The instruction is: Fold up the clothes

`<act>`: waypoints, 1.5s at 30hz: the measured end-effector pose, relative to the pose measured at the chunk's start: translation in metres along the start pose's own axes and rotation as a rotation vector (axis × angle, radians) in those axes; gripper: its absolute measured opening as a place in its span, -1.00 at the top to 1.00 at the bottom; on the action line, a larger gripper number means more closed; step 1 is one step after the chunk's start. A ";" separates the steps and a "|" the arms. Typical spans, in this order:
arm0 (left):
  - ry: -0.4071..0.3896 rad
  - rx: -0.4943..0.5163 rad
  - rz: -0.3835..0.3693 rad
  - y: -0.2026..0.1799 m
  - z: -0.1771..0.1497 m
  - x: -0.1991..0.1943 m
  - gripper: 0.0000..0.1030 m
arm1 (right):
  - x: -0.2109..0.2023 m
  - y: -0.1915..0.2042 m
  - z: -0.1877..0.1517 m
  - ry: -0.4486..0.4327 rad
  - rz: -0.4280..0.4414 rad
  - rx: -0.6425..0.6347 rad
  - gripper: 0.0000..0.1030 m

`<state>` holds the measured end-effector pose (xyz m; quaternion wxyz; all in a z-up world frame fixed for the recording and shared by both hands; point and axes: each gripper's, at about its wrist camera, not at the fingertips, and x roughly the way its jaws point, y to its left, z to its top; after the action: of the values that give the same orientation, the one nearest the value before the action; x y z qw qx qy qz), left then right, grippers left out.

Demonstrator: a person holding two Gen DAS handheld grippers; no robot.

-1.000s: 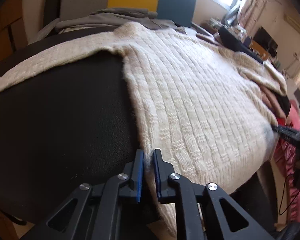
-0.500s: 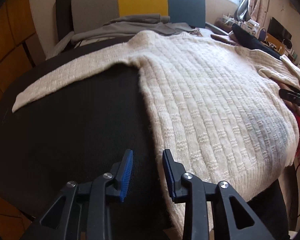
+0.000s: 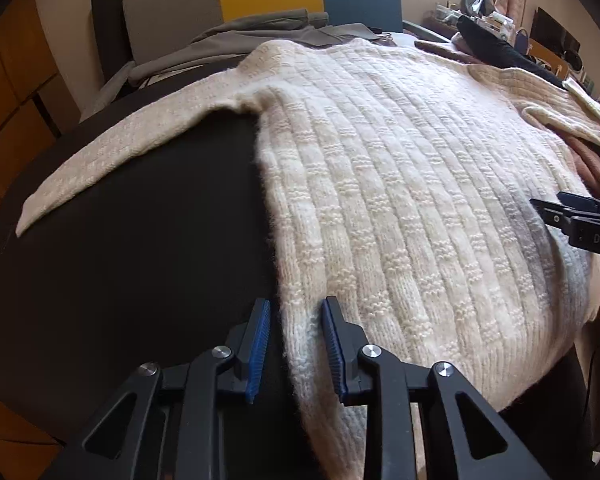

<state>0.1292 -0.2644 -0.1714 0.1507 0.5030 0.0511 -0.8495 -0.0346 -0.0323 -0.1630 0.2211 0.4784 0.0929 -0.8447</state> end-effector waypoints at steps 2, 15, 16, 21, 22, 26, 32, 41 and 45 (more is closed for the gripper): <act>0.003 -0.021 0.010 0.009 0.000 0.002 0.47 | 0.002 0.006 0.003 0.008 0.004 -0.011 -0.77; 0.014 -0.082 0.098 0.040 -0.012 -0.010 0.48 | 0.004 0.028 -0.003 -0.017 0.077 -0.187 -1.00; 0.011 -0.084 0.095 0.040 -0.012 -0.013 0.48 | 0.002 0.026 -0.004 -0.023 0.080 -0.190 -1.00; -0.061 -0.057 0.073 0.031 0.002 -0.035 0.48 | -0.006 0.022 0.011 -0.003 0.120 -0.168 -0.97; -0.084 -0.054 0.071 0.030 0.009 -0.038 0.48 | -0.009 0.022 0.020 -0.019 0.121 -0.156 -0.97; -0.157 -0.035 0.040 0.023 0.044 -0.040 0.48 | -0.016 0.024 0.062 -0.095 0.077 -0.141 -0.97; -0.167 -0.003 0.010 0.017 0.098 0.006 0.46 | 0.030 0.019 0.117 -0.075 -0.042 -0.109 -1.00; -0.157 -0.095 0.034 0.030 0.060 0.049 0.39 | 0.065 -0.002 0.108 -0.044 -0.045 -0.041 -1.00; -0.173 -0.108 0.052 0.028 0.051 0.044 0.38 | 0.062 0.006 0.102 -0.053 -0.045 -0.069 -1.00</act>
<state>0.0746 -0.3120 -0.1832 0.2035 0.4201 0.0703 -0.8816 -0.1380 -0.0929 -0.1616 0.2209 0.4458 0.1271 -0.8581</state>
